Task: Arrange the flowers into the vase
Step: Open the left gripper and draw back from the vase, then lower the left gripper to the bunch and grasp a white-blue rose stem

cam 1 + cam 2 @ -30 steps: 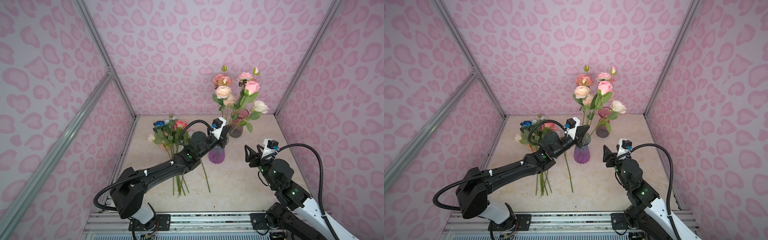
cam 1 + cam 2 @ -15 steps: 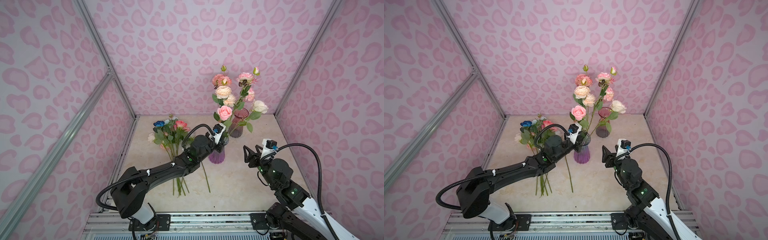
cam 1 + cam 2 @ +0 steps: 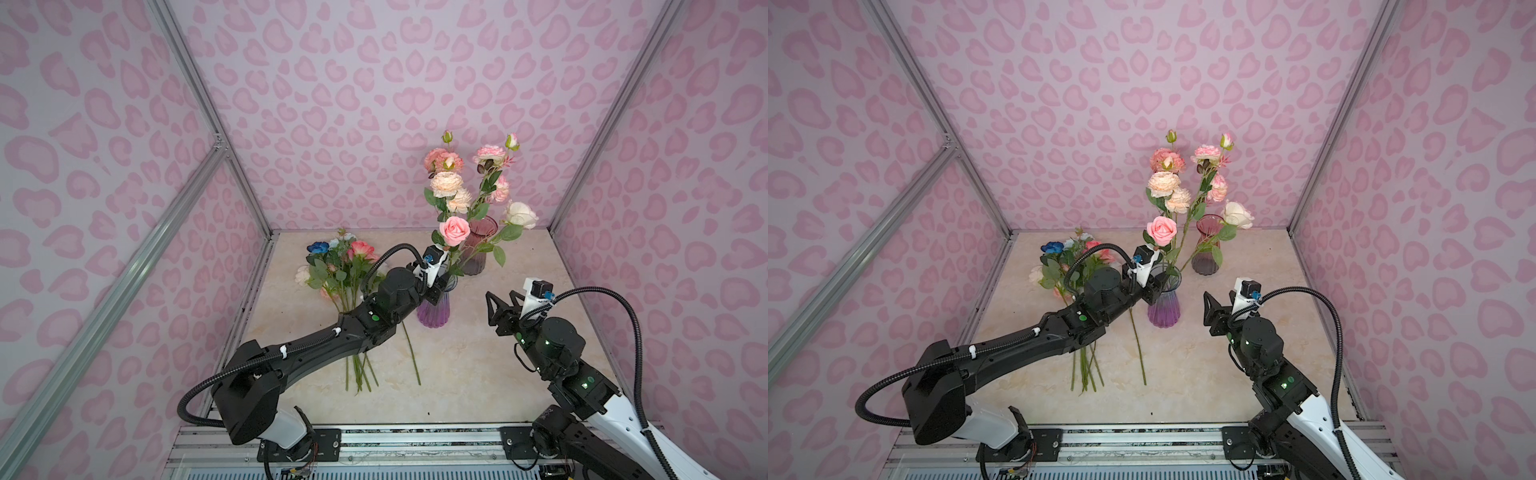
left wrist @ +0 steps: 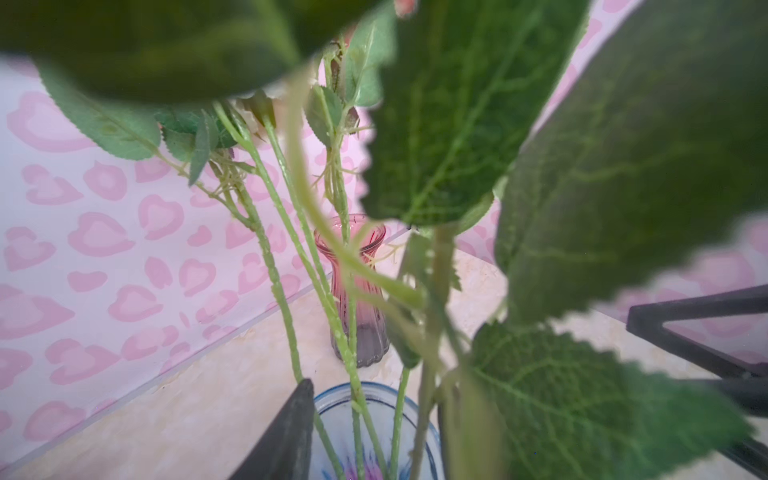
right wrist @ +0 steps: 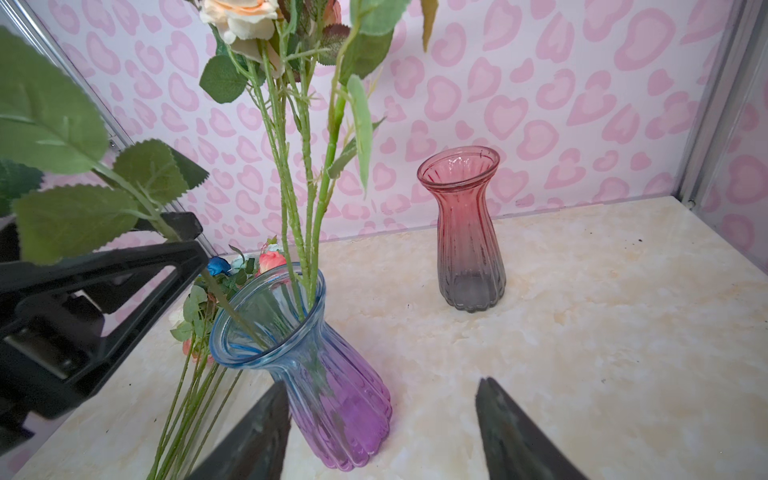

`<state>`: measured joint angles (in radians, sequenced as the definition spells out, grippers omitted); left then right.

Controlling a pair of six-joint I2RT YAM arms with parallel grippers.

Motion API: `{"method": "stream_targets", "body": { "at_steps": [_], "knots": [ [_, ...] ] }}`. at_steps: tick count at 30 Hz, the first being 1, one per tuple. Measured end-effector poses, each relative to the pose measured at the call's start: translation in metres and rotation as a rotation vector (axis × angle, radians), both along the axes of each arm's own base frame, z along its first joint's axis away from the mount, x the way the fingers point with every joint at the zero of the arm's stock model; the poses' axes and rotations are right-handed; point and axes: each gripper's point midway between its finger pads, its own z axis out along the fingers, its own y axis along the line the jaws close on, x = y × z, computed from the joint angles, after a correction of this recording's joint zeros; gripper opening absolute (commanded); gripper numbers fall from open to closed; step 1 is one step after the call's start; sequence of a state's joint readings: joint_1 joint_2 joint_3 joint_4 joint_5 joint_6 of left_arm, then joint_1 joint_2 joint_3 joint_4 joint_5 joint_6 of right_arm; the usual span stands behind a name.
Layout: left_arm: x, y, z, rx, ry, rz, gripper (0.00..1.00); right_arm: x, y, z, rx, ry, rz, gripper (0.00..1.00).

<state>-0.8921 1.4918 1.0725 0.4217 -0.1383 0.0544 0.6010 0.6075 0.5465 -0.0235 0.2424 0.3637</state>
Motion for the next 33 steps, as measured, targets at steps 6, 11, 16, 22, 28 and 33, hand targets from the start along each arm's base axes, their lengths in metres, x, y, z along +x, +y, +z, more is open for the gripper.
{"method": "stream_targets", "body": {
  "at_steps": [6,11,16,22,28,33],
  "knots": [
    [-0.01,0.018,-0.011,0.058,0.036,0.017,0.9,0.001,0.002,-0.001,-0.001,0.003,0.007,0.72],
    [-0.027,0.035,-0.014,0.089,0.048,0.003,0.9,0.001,0.002,0.0,-0.003,0.005,0.008,0.72],
    [-0.042,0.049,-0.015,0.099,0.059,-0.013,0.87,0.003,0.004,-0.004,-0.01,0.015,0.008,0.72],
    [-0.049,0.07,-0.017,0.102,0.057,0.023,0.85,0.009,0.009,-0.003,-0.014,0.024,0.016,0.72],
    [-0.031,0.115,-0.024,0.044,0.112,0.178,0.8,0.012,0.016,-0.002,-0.015,0.031,0.035,0.72],
    [0.002,0.165,-0.048,-0.037,0.25,0.381,0.65,0.013,0.017,-0.004,-0.016,0.035,0.041,0.71]
  ]
}}
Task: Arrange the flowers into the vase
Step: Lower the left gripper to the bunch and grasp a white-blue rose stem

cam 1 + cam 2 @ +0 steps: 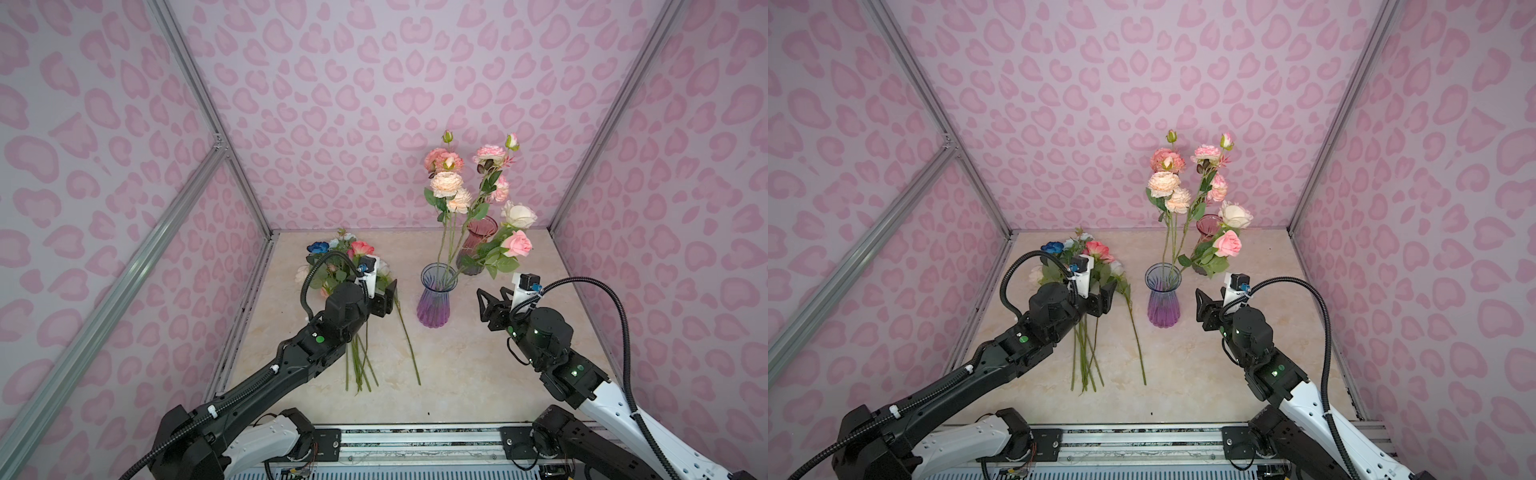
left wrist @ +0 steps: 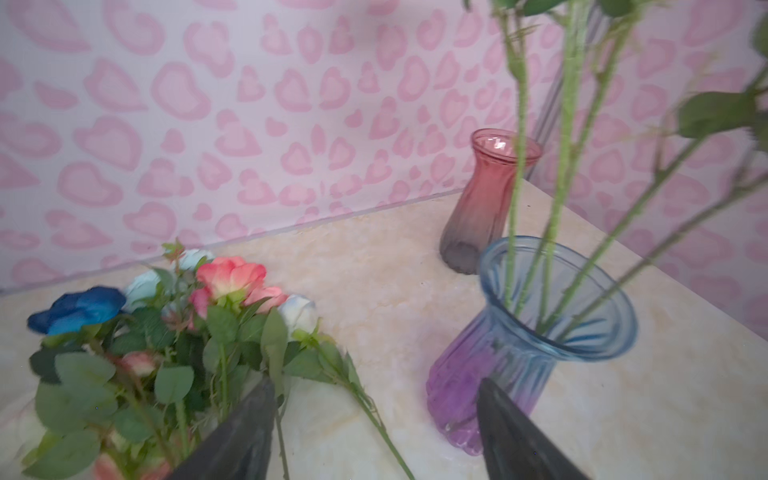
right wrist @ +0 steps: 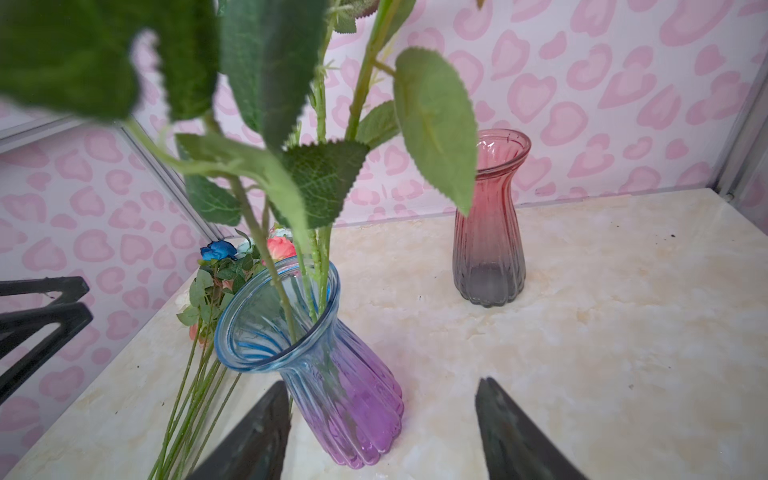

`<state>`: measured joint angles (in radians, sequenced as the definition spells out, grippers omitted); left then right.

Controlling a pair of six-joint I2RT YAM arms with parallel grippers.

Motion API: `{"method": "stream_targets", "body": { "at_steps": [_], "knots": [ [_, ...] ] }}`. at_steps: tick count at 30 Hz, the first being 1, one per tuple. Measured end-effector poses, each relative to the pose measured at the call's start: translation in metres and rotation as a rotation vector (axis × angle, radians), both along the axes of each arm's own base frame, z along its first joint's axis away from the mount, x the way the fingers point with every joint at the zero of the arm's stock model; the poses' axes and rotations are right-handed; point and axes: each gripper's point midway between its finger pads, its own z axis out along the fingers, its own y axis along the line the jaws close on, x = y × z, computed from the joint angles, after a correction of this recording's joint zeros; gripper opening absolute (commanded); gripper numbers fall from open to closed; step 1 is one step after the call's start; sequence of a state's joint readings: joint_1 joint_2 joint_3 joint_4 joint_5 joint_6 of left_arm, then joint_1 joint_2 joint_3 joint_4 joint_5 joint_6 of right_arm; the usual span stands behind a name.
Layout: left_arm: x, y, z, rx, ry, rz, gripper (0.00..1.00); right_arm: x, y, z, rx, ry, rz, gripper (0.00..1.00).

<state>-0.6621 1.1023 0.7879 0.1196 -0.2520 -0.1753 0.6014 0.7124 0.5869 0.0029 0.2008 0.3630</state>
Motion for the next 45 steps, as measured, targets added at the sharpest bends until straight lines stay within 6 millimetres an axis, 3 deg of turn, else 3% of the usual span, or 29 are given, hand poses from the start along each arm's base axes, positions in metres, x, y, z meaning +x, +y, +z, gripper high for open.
{"method": "stream_targets", "body": {
  "at_steps": [2,4,9,13,18,25,28,33,39,45],
  "knots": [
    [0.012,0.016,-0.02,-0.022,0.084,0.07,0.56,0.0,0.0,0.0,0.001,0.0,0.001,0.7],
    [0.02,0.024,-0.039,-0.03,0.157,0.114,0.54,-0.001,0.001,-0.001,0.003,0.0,0.01,0.69],
    [0.036,0.031,-0.08,-0.039,0.307,0.18,0.52,-0.006,0.0,-0.008,0.019,0.007,0.017,0.66],
    [0.045,0.029,-0.119,-0.012,0.441,0.198,0.51,-0.016,0.008,-0.029,0.029,0.041,0.056,0.66],
    [0.052,-0.003,-0.162,-0.031,0.599,0.124,0.55,-0.029,0.021,-0.059,0.007,0.093,0.106,0.66],
    [0.052,-0.056,-0.211,-0.076,0.771,0.026,0.59,-0.023,0.019,-0.061,-0.002,0.089,0.074,0.67],
    [0.051,-0.058,-0.23,-0.089,0.825,0.052,0.58,-0.022,0.019,-0.061,-0.008,0.085,0.067,0.68],
    [0.06,-0.064,-0.236,-0.098,0.829,0.078,0.45,-0.021,0.015,-0.061,-0.024,0.078,0.053,0.68],
    [0.062,-0.065,-0.238,-0.053,0.829,0.085,0.2,-0.019,0.013,-0.064,-0.036,0.082,0.043,0.68],
    [0.059,-0.056,-0.237,0.017,0.822,0.087,0.12,-0.018,0.015,-0.058,-0.027,0.07,0.044,0.68]
  ]
}}
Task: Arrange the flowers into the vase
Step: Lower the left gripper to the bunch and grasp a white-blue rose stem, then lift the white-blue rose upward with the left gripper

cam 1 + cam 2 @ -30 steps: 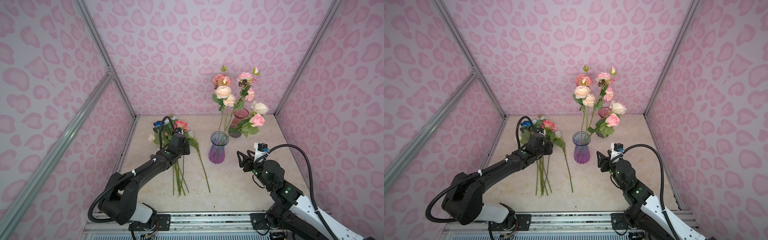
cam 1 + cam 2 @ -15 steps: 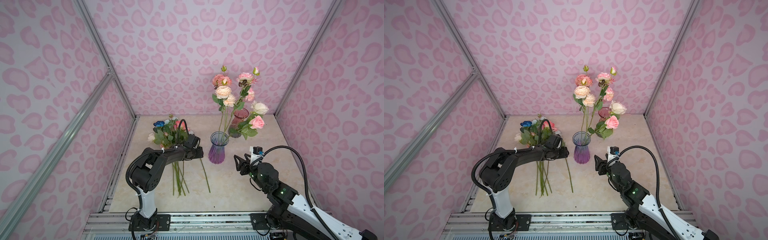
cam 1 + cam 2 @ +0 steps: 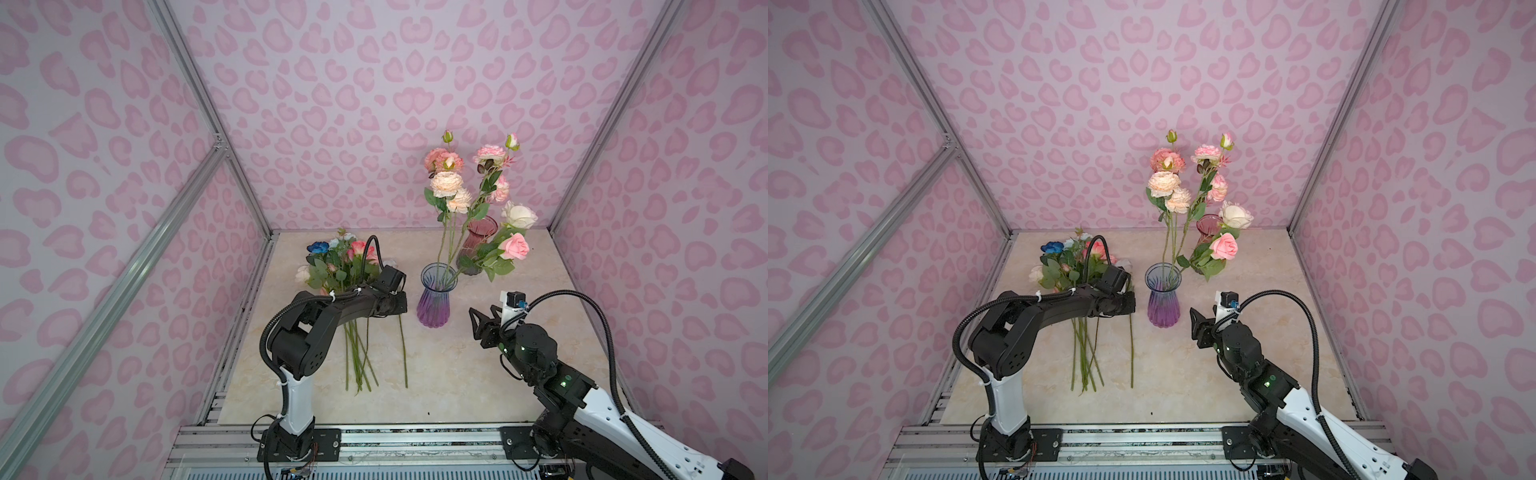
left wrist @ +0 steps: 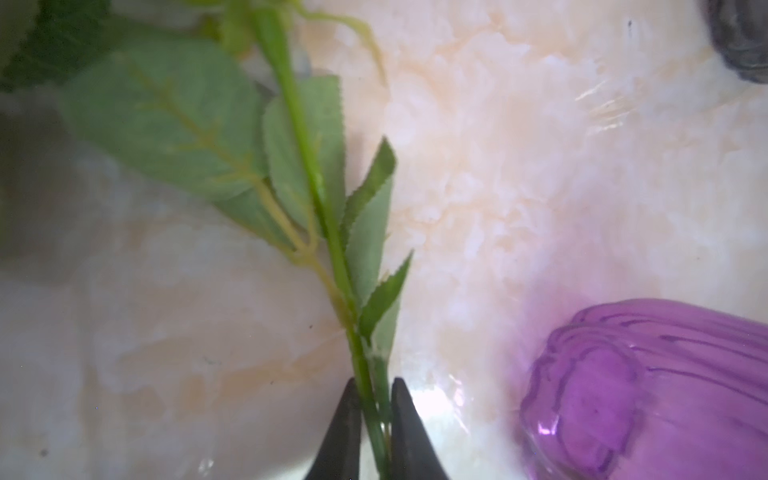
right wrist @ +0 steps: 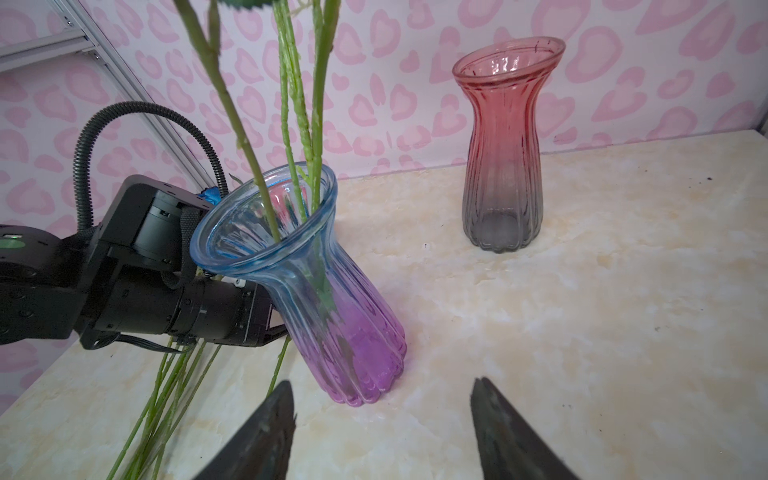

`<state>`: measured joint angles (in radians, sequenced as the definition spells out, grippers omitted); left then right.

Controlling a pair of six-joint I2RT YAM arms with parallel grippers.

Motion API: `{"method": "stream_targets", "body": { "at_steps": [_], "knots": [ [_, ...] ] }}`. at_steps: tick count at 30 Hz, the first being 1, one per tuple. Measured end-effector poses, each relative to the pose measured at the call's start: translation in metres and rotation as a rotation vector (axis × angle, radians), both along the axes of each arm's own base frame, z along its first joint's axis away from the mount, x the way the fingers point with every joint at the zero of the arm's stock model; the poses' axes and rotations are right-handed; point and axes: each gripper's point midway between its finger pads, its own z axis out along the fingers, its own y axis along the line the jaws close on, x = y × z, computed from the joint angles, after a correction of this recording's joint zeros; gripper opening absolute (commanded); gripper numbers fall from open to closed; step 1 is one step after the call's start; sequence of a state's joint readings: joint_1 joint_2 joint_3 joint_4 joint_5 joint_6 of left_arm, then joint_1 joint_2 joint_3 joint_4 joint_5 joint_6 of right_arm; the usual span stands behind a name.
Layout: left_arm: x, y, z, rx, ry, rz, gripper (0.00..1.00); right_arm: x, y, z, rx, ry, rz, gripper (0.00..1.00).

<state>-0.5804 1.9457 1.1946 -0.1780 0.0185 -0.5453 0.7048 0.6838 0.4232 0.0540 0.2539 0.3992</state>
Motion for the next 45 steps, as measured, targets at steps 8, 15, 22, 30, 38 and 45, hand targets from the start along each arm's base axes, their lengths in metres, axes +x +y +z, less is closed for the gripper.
{"method": "stream_targets", "body": {
  "at_steps": [8,15,22,30,38,45],
  "knots": [
    [0.001,-0.002,0.045,-0.024,-0.092,-0.05,0.09,0.003,0.006,0.013,0.017,-0.013,0.015,0.68],
    [-0.005,0.004,0.093,-0.058,-0.192,-0.069,0.05,0.002,0.006,0.026,0.037,-0.035,0.019,0.68],
    [-0.013,0.024,0.146,-0.08,-0.311,-0.035,0.04,-0.001,0.01,0.032,0.05,-0.04,0.046,0.7],
    [-0.039,0.053,0.225,-0.155,-0.555,0.001,0.04,-0.021,0.021,0.022,0.077,-0.02,0.173,0.72],
    [-0.061,0.046,0.337,-0.345,-0.967,-0.061,0.04,-0.022,0.018,0.01,0.077,0.013,0.17,0.72],
    [-0.073,0.036,0.441,-0.492,-1.296,-0.096,0.04,-0.016,0.019,-0.004,0.091,0.057,0.143,0.72]
  ]
}}
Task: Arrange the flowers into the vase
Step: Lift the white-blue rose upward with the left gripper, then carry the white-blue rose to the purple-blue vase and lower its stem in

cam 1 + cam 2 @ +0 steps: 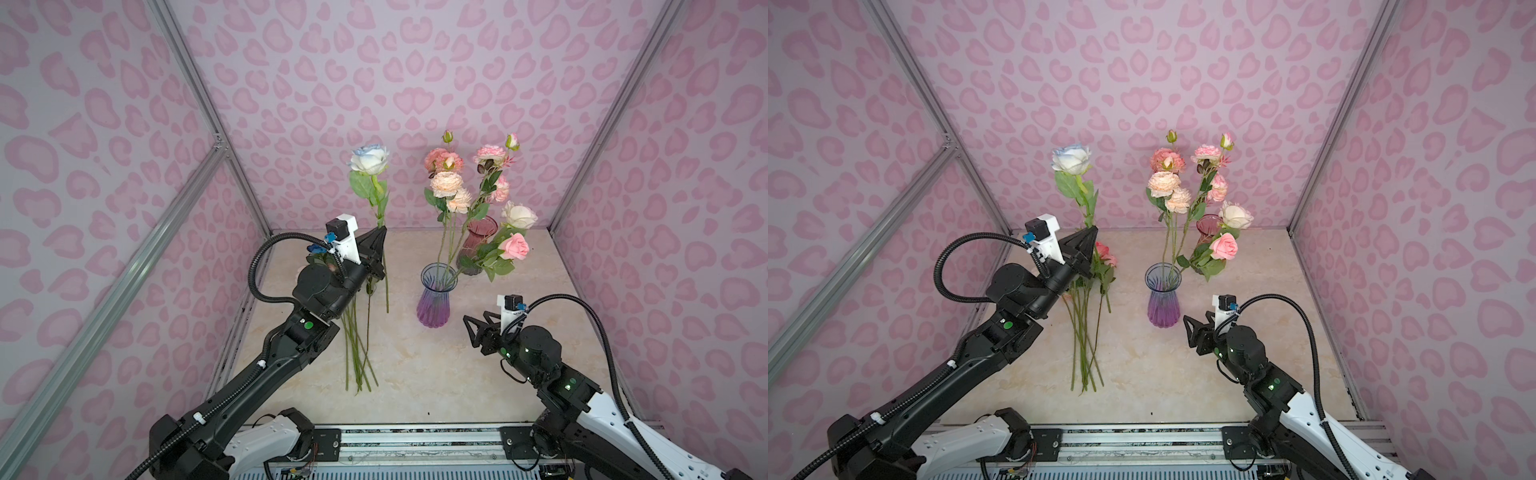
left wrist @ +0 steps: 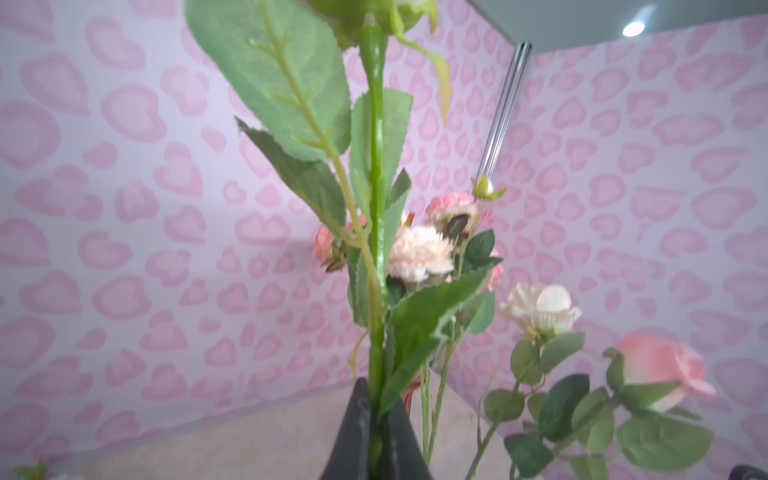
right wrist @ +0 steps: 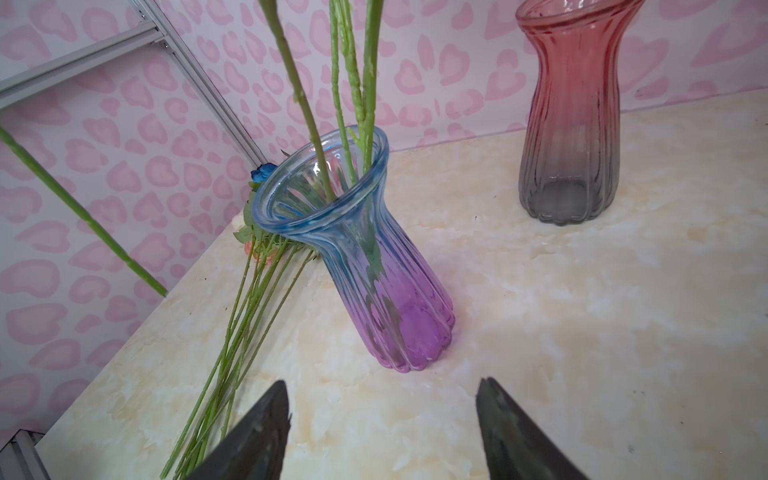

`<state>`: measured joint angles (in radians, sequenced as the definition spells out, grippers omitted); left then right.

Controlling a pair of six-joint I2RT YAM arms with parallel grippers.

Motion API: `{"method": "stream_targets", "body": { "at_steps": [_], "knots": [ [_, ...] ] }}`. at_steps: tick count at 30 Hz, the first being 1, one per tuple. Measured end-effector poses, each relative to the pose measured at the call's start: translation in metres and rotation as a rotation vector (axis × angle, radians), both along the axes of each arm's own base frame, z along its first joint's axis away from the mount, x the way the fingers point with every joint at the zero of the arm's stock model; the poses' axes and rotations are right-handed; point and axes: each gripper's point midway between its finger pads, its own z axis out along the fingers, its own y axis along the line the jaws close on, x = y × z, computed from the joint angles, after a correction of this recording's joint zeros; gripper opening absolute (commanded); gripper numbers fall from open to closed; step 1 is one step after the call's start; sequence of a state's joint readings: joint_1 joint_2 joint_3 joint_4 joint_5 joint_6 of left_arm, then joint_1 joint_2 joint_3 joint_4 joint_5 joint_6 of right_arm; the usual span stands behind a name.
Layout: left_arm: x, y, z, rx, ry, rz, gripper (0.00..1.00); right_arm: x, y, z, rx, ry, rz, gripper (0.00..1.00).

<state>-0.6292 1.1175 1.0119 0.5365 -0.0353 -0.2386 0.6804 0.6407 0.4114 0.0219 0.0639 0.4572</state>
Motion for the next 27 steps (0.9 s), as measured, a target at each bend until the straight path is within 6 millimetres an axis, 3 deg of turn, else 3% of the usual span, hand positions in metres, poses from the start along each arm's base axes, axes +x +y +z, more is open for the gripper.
{"method": "stream_targets", "body": {
  "at_steps": [4,8,20,27],
  "knots": [
    [-0.001,-0.014,0.039,-0.045,-0.108,-0.041,0.04,0.005,0.002,0.007,0.004,-0.007,-0.009,0.72],
    [0.006,-0.028,0.05,-0.082,-0.155,-0.072,0.03,0.011,0.002,0.014,0.009,-0.016,-0.023,0.72],
    [0.032,-0.095,0.022,-0.132,-0.13,-0.173,0.03,0.017,-0.012,0.024,0.03,-0.045,-0.068,0.72],
    [0.037,-0.115,-0.029,-0.076,-0.044,-0.201,0.03,0.014,-0.02,0.028,0.038,-0.062,-0.083,0.72]
  ]
}}
